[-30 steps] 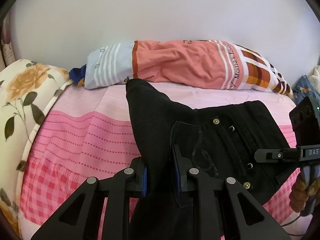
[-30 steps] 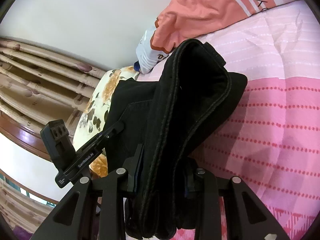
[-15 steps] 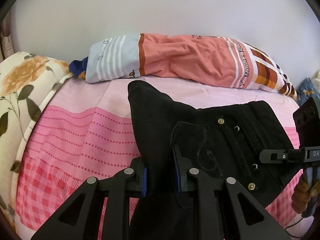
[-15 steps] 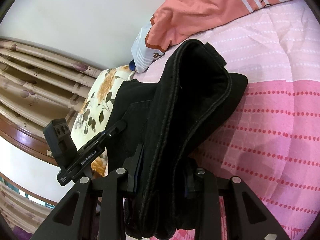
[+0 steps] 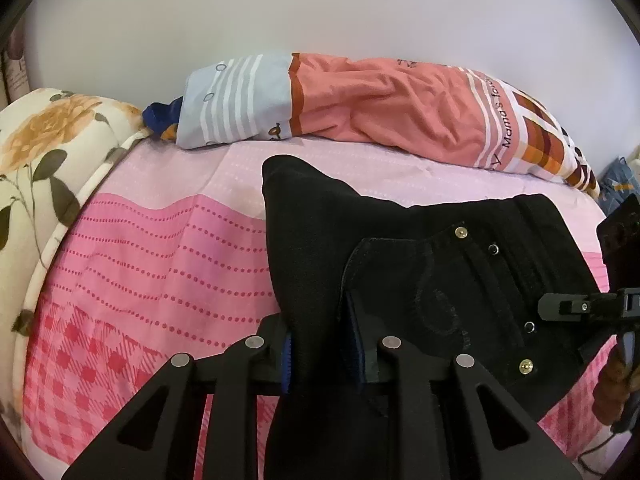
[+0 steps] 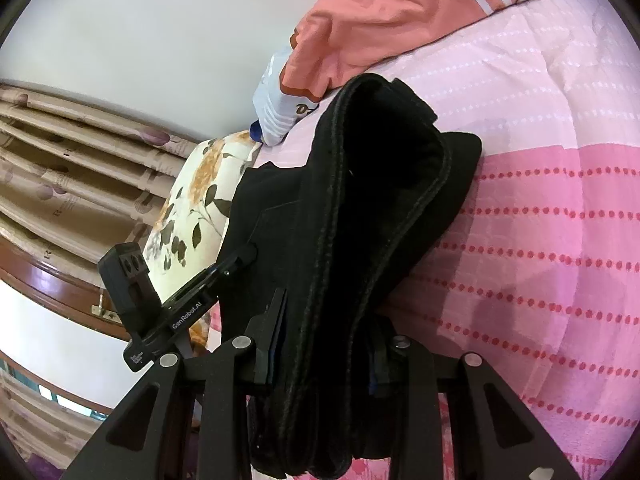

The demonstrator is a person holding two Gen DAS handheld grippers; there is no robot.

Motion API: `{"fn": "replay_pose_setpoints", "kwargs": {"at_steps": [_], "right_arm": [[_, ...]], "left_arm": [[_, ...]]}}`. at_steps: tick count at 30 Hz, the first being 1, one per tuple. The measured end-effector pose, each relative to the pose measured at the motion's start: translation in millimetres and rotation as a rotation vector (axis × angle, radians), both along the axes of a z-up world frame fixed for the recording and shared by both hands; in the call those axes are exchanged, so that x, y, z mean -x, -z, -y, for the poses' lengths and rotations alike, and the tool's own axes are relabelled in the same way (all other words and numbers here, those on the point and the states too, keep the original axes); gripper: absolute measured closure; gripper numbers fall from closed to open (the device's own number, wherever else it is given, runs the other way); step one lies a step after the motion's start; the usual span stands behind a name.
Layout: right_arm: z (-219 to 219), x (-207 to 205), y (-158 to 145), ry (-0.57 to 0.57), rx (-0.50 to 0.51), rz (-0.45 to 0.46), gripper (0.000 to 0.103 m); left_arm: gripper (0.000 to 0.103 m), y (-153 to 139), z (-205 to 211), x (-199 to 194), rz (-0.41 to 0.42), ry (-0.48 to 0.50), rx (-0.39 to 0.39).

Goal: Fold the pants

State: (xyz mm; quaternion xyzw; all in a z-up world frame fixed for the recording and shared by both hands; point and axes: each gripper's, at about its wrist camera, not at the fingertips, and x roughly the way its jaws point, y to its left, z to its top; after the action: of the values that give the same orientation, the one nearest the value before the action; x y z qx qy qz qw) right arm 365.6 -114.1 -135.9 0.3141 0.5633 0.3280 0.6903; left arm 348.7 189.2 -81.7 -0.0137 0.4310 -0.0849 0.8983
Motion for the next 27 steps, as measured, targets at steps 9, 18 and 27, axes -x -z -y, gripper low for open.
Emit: {"fn": "replay_pose_setpoints", "kwargs": {"at_steps": [9, 18, 27], "right_arm": [[5, 3, 13, 0.016, 0.009, -0.023, 0.069], [8, 6, 19, 0.033, 0.052, -0.018, 0.059], [30, 18, 0, 0.140, 0.119, 0.032, 0.039]], "left_arm": [[0.062, 15, -8, -1, -0.011, -0.020, 0.004], [0.027, 24, -22, 1, -0.003, -0.068, -0.025], [0.023, 15, -18, 14, 0.062, -0.115, -0.147]]}}
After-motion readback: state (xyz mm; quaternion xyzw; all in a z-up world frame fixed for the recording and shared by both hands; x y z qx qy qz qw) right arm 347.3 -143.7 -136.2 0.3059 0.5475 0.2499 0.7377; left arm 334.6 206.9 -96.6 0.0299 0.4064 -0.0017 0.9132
